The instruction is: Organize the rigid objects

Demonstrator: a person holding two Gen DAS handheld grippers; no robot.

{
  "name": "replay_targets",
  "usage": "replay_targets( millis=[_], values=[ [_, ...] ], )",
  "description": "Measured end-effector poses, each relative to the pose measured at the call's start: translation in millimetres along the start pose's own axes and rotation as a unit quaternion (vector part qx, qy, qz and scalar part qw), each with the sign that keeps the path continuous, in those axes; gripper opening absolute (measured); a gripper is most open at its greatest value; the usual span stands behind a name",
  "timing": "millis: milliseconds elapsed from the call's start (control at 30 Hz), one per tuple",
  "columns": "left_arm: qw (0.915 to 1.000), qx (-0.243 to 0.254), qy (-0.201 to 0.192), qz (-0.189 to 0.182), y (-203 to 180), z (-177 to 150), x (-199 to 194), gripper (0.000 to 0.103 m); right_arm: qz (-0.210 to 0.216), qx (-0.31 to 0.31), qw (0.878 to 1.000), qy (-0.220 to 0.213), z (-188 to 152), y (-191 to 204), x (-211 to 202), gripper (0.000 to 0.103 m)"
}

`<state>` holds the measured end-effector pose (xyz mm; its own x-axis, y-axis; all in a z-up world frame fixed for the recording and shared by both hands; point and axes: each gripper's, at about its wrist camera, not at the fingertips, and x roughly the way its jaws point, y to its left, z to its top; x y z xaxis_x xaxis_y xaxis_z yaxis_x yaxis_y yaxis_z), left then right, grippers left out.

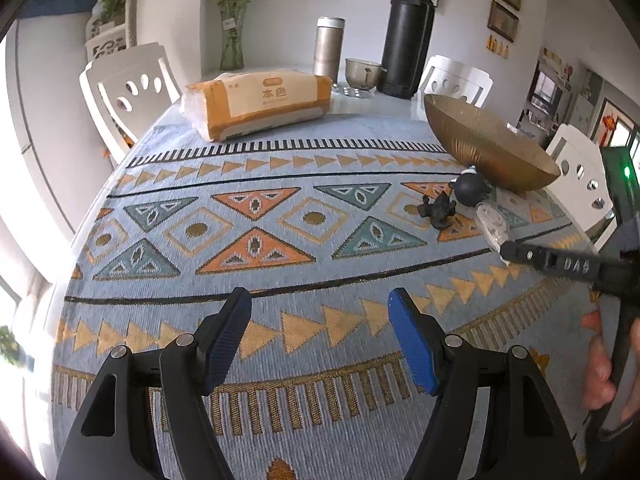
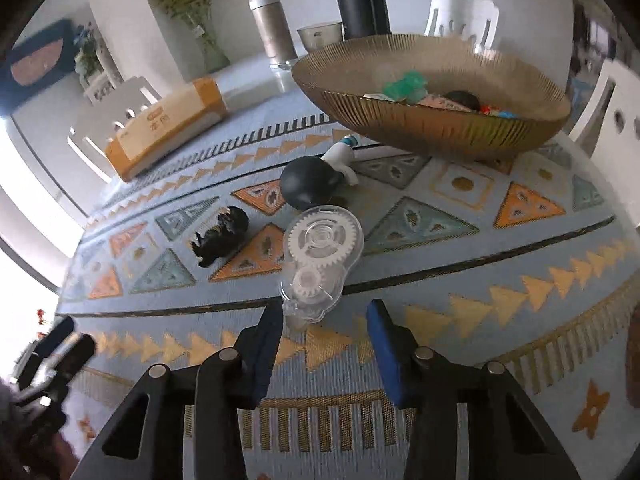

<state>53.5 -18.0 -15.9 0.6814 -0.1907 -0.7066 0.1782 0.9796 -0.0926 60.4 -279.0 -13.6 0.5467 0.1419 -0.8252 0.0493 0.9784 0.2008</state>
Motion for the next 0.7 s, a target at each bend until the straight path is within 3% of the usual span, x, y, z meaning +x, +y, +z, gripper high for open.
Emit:
replay_targets(
  millis=[67, 133, 233, 333, 700],
  values=[
    [1.0000, 0.003, 0.000, 0.001, -1, 0, 0, 0.069, 0.016, 0.011, 1.000, 0.007, 5, 0, 2, 0.063],
    [1.0000, 0.003, 0.001, 0.000, 0, 0, 0, 0.069, 0.015, 0.009, 1.000, 0.007, 8, 6, 6, 0.066],
    [1.0000, -0.001, 0.005, -0.001, 2, 1, 2, 0.069, -0.052, -0.028, 0.998, -0.002, 15, 25, 18, 0.063],
    [1.0000, -0.004, 0.007, -0.002, 3, 1, 3, 0.069, -0.089, -0.049, 0.995, -0.019, 18, 32, 24, 0.046],
    [0.9999, -0.006, 0.013, 0.002, 4, 1, 6, 0.069, -0.032, -0.048, 0.997, -0.058, 10, 28, 11, 0.045]
  ],
)
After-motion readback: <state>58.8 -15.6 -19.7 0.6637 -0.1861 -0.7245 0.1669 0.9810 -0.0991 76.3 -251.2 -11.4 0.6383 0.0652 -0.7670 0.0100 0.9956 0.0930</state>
